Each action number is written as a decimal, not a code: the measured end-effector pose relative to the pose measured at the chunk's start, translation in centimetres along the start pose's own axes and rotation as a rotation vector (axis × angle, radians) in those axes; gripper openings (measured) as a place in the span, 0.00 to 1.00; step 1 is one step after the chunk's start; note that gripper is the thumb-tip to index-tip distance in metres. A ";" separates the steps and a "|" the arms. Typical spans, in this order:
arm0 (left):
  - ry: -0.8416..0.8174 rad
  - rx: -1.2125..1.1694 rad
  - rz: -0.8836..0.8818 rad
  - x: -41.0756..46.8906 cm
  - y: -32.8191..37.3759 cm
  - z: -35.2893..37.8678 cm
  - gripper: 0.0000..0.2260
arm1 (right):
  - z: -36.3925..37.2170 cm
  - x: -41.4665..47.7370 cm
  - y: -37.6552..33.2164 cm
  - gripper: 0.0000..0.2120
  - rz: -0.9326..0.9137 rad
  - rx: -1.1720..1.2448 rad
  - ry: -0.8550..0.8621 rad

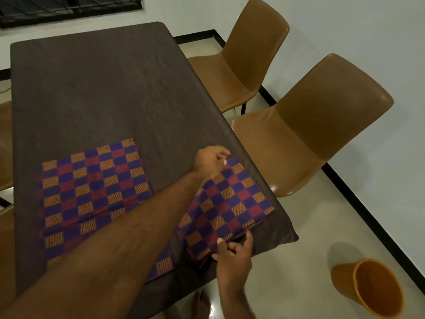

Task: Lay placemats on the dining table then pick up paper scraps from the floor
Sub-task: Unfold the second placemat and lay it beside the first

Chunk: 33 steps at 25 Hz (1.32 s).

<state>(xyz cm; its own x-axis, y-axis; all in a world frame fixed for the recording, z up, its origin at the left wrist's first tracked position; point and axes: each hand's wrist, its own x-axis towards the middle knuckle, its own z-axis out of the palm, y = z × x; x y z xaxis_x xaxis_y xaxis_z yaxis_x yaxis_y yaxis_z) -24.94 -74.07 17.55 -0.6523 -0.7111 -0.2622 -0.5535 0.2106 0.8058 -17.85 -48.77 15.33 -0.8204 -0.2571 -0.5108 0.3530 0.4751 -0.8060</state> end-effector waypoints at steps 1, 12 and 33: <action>-0.055 -0.042 -0.004 -0.3 -0.1 0.5 0.16 | 0.4 -0.2 0.3 0.38 -0.014 -0.040 0.001; -0.269 0.431 0.098 -15.7 -6.8 0.0 0.16 | -4.7 6.8 -0.1 0.16 -0.943 -0.828 -0.215; -0.051 0.630 0.061 -16.9 -6.0 -4.7 0.05 | -3.9 12.3 -15.1 0.07 -0.983 -1.647 -0.222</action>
<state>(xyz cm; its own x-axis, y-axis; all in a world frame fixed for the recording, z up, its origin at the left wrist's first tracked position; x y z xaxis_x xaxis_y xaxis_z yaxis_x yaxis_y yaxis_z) -8.16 -66.53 19.66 -0.7073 -0.6561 -0.2631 -0.7032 0.6149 0.3570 -35.02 -55.86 22.39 -0.3268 -0.9106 -0.2528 -0.9413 0.2897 0.1733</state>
